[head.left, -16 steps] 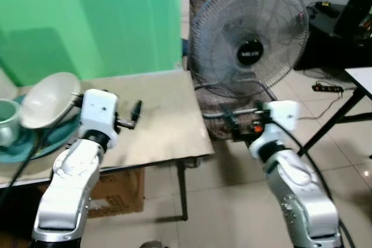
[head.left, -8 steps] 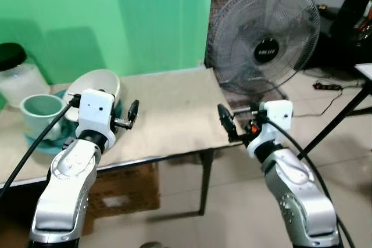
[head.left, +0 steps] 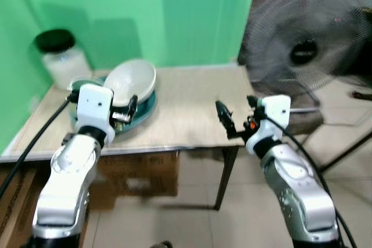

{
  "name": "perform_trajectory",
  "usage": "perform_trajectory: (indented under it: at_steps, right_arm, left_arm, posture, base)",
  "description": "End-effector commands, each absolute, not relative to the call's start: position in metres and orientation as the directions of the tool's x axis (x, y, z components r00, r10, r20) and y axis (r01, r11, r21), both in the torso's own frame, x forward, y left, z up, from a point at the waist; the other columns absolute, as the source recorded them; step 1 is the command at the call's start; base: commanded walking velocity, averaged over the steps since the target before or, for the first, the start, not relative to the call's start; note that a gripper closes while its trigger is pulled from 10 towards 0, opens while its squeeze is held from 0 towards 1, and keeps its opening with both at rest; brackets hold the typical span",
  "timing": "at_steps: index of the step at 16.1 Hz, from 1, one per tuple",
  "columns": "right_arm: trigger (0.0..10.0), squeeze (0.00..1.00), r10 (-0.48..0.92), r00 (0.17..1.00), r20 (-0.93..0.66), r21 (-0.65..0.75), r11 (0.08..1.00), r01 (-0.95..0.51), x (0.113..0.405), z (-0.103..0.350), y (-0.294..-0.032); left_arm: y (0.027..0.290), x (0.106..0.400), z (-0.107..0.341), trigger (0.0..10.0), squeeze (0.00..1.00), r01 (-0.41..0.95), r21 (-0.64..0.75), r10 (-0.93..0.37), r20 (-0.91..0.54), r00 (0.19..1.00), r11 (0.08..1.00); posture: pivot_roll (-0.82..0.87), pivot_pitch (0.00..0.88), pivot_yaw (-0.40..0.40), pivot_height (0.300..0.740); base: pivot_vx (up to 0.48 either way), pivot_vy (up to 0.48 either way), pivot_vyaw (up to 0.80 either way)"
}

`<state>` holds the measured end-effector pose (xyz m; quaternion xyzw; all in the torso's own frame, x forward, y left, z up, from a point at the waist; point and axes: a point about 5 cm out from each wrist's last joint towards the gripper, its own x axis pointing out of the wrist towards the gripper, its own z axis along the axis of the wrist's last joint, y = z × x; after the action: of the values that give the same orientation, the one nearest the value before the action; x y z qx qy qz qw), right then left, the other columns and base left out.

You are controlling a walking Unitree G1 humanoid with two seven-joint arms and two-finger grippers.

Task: Setting the table

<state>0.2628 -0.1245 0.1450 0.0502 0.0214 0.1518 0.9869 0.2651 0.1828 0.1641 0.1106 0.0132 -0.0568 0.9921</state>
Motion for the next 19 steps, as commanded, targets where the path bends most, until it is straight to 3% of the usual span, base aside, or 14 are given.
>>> perform_trajectory:
  at_steps: [1,9,15,19]
  right_arm:
    - [10.0,1.00,0.287,0.958,-0.024,0.104,0.954,-0.283,0.265,0.146,-0.128]
    - [10.0,1.00,0.332,0.942,-0.053,0.081,0.942,-0.327,0.267,0.142,-0.120]
    - [10.0,1.00,0.329,0.943,-0.053,0.063,0.943,-0.326,0.274,0.144,-0.120]
    - [10.0,1.00,0.326,0.943,-0.066,0.054,0.945,-0.323,0.275,0.142,-0.117]
  left_arm:
    - [0.182,0.266,0.164,10.0,0.00,0.116,0.227,-0.110,-0.041,0.993,0.967]
    - [0.181,0.260,0.162,10.0,0.00,0.139,0.212,-0.131,-0.054,0.990,0.967]
    - [0.180,0.262,0.163,10.0,0.00,0.159,0.219,-0.152,-0.051,0.987,0.963]
    - [0.180,0.262,0.163,10.0,0.00,0.172,0.233,-0.162,-0.062,0.985,0.957]
  posture:
    - [0.13,0.000,0.024,0.740]
    - [0.14,0.000,0.015,0.740]
    - [0.14,0.000,0.018,0.740]
    - [0.15,0.000,0.014,0.740]
  base:
    - [0.000,-0.480,0.80]
    - [0.000,-0.060,0.40]
    - [0.306,0.000,0.80]
    - [0.315,0.000,0.00]
